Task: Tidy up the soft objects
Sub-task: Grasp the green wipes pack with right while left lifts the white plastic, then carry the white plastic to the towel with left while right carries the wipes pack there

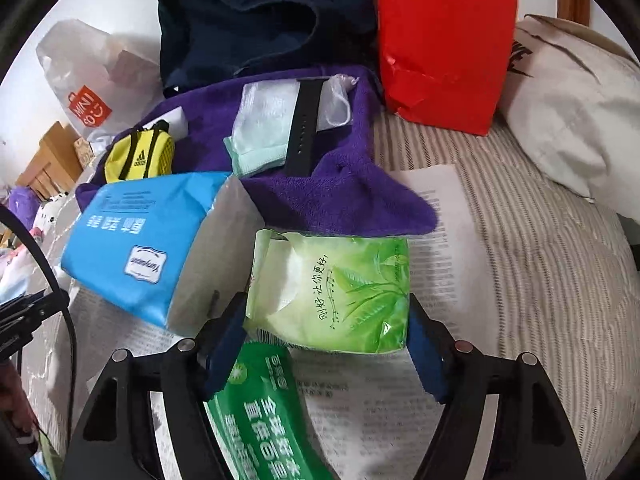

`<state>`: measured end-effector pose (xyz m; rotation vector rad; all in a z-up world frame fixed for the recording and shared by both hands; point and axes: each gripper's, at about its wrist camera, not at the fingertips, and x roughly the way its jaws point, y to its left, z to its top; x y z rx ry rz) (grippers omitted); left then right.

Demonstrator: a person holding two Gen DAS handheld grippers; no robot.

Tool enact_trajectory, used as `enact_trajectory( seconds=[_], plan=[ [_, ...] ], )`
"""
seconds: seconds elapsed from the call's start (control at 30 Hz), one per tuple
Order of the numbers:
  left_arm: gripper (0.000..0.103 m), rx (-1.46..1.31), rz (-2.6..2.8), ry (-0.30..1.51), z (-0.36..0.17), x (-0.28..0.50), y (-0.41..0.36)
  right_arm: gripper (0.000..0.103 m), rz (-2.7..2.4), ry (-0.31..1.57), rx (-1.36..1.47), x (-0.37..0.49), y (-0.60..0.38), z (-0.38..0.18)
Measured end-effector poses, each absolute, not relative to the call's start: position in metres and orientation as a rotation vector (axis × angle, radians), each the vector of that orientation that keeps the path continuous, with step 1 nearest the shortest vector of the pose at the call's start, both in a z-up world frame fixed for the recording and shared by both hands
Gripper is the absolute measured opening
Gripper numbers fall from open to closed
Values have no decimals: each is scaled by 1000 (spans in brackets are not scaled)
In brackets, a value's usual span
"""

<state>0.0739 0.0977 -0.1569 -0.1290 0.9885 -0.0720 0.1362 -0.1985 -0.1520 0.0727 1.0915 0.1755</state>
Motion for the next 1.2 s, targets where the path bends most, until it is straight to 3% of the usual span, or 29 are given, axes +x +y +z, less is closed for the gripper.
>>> enact_trajectory(
  seconds=[0.4,1.2],
  plan=[
    [23,-114,-52,954,-131,74,102,74,196,1051,77,123,-208,-112],
    [23,-86,-73,878,-90,92,99,74,248,1027,97,129,-187,-92]
  ],
)
